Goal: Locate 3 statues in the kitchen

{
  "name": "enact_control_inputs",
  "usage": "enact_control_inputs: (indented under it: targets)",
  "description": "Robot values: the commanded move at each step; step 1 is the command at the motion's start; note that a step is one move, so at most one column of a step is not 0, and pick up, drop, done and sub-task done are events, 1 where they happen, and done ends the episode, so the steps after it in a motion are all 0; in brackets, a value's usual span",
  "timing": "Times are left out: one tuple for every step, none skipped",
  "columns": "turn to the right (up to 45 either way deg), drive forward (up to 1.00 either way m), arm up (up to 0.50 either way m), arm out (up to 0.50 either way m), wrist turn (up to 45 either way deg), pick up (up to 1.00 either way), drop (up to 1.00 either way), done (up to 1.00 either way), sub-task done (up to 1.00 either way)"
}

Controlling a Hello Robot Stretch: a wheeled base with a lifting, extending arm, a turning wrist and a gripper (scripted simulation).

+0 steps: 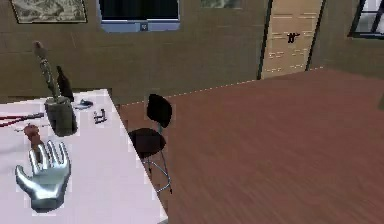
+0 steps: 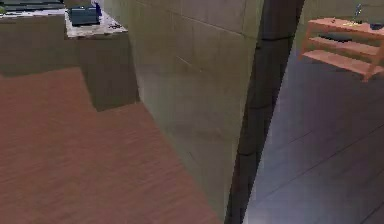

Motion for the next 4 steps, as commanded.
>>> enact_control_inputs:
  targets:
    - [45.0, 0.0, 0.0, 0.0, 0.0, 0.0, 0.0, 0.0, 0.0]
    - [9.0, 0.0, 0.0, 0.0, 0.0, 0.0, 0.0, 0.0, 0.0]
    - [0.0, 0.4, 0.0, 0.0, 0.0, 0.0, 0.0, 0.0, 0.0]
    - [-45.0, 0.0, 0.0, 0.0, 0.0, 0.0, 0.0, 0.0, 0.0]
